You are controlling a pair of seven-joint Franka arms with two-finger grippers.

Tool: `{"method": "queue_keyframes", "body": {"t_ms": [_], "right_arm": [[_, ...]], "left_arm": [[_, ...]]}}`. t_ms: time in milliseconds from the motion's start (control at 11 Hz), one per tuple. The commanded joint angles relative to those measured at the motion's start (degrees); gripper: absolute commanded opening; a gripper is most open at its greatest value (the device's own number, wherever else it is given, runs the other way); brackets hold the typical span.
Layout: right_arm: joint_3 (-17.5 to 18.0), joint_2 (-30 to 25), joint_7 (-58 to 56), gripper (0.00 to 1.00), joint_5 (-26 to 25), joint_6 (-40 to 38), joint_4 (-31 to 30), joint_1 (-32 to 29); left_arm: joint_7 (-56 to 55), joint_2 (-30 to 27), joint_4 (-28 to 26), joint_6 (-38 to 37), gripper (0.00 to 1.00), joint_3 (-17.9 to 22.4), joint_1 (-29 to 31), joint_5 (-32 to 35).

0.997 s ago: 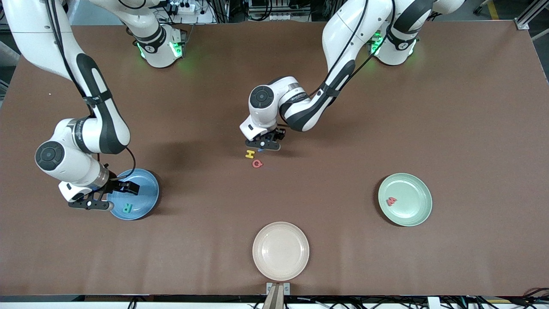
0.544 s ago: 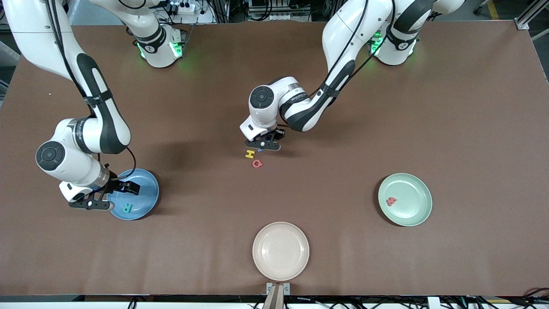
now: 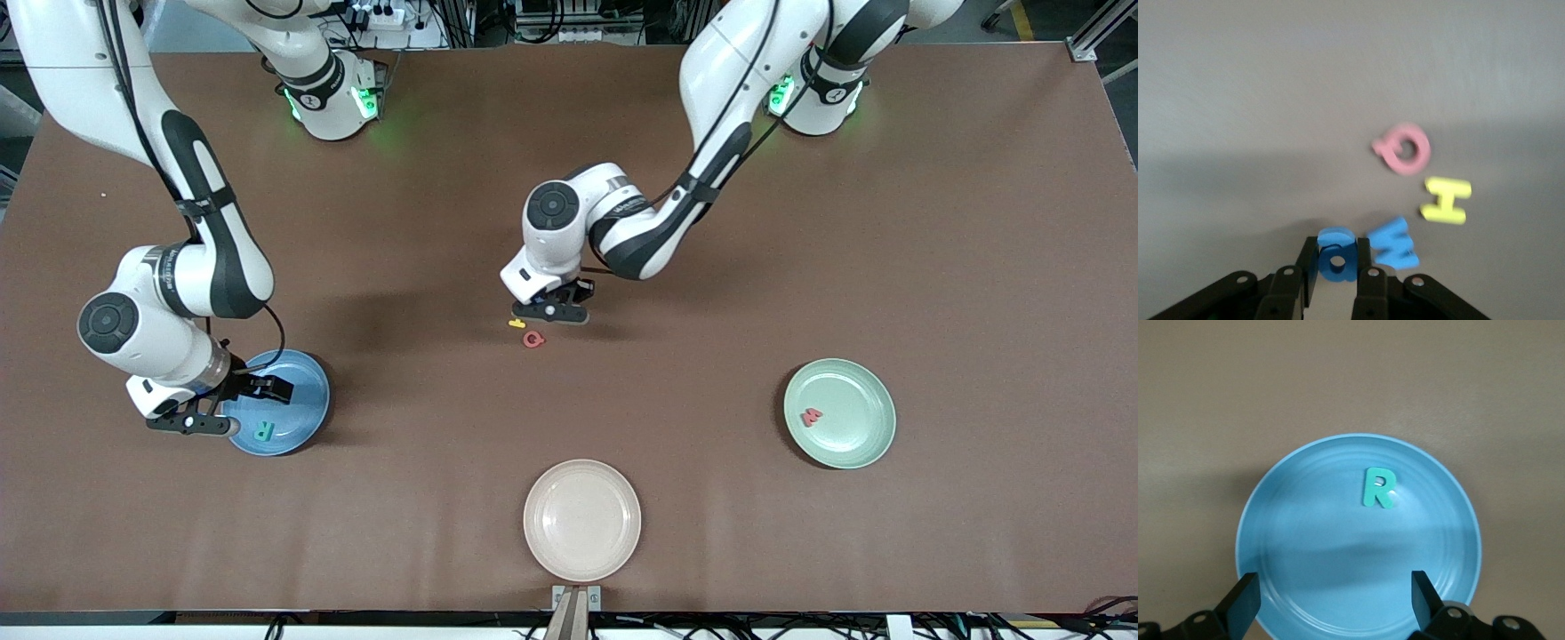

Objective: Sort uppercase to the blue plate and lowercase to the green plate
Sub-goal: 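Place the blue a on the green plate while the right gripper reaches letters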

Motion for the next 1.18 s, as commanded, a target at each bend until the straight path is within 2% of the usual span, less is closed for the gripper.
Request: {"method": "queue_keyframes", "body": {"t_ms": [0, 91, 272, 453, 634, 815, 1087], "right_arm": [[0.26, 0.26, 5.72, 1.00, -0.24, -2.34, 1.17, 2.93], [0.35, -0.09, 7.14, 1.00, 0.02, -5.05, 1.35, 4.34], [0.61, -0.27, 8.81, 1.00, 0.29, -6.57, 1.35, 7.50], [0.79, -0.35, 11.97, 1.00, 0.20, -8.23, 1.61, 11.37], [2.80, -0.36, 14.78, 1.00, 0.29, -8.33, 2.05, 12.96], [5.61, -0.27, 18.47, 1.00, 0.20, -8.33, 2.76, 13.75], [5.80, -0.01, 23.13, 1.00, 0.29, -8.42, 2.67, 18.40]], "left_arm": [[1.66, -7.15, -1.31, -5.47, 0.00, -0.55, 4.81, 0.60], [4.02, -9.09, -1.31, -7.58, 0.00, -0.81, 8.49, 0.16], [12.27, -12.00, -1.22, -10.31, 0.00, -0.81, 16.66, -5.96], [19.74, -13.15, -1.22, -12.16, 0.00, 0.06, 21.60, -6.09], [26.42, -11.84, -1.22, -12.17, 0.00, 2.08, 25.82, -5.48], [34.51, -9.48, -1.22, -11.91, 0.00, 4.19, 28.99, -1.62], [38.39, -5.52, -1.22, -8.15, 0.00, 4.55, 34.18, 1.36]]}}
